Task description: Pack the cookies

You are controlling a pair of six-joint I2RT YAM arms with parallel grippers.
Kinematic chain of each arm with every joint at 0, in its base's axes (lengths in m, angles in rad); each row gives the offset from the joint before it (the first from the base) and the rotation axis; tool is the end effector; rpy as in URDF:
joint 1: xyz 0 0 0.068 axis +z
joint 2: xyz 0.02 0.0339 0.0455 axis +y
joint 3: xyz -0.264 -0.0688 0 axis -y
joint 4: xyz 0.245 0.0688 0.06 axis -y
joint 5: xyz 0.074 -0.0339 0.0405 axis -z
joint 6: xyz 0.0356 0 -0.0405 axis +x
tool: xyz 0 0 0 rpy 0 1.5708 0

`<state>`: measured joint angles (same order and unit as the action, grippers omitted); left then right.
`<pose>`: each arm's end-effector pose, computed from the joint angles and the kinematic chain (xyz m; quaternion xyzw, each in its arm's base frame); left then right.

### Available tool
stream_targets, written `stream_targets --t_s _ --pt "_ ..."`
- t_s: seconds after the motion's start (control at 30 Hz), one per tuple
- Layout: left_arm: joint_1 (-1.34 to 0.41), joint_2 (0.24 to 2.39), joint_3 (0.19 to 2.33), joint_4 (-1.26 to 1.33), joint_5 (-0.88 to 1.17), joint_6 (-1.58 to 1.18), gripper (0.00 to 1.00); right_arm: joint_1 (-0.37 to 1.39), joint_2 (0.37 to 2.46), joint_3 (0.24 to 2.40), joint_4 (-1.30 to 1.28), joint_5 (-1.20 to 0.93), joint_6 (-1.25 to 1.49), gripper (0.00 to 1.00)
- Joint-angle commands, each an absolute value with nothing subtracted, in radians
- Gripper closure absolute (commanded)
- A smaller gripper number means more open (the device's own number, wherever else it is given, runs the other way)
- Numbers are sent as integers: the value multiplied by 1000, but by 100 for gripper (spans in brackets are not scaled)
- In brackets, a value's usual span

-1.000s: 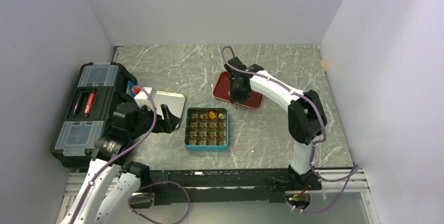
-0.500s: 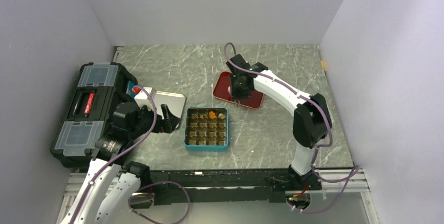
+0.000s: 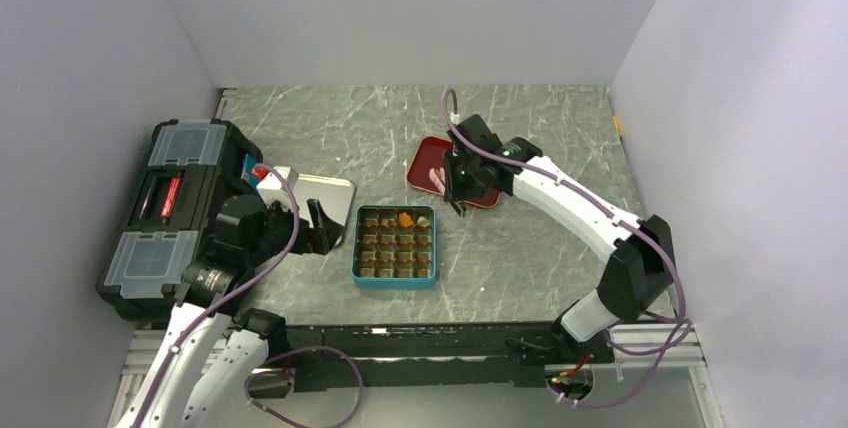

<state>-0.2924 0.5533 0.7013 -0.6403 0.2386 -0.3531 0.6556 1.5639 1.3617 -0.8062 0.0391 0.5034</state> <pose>0.1168 -0.0440 0.2964 0.0352 0.8535 -0.2586 0.4511 0.2614 0.1993 0.2944 -0.0676 0.9582 0.1362 0.2424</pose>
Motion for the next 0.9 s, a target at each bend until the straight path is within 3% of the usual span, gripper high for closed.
stream_targets --t_s 0.0,0.87 --pt "-295 554 728 -612 235 -343 1 701 1462 1334 -741 6 469 99" --pt "-295 520 730 -627 163 -357 1 1009 1446 1300 -643 -63 461 99"
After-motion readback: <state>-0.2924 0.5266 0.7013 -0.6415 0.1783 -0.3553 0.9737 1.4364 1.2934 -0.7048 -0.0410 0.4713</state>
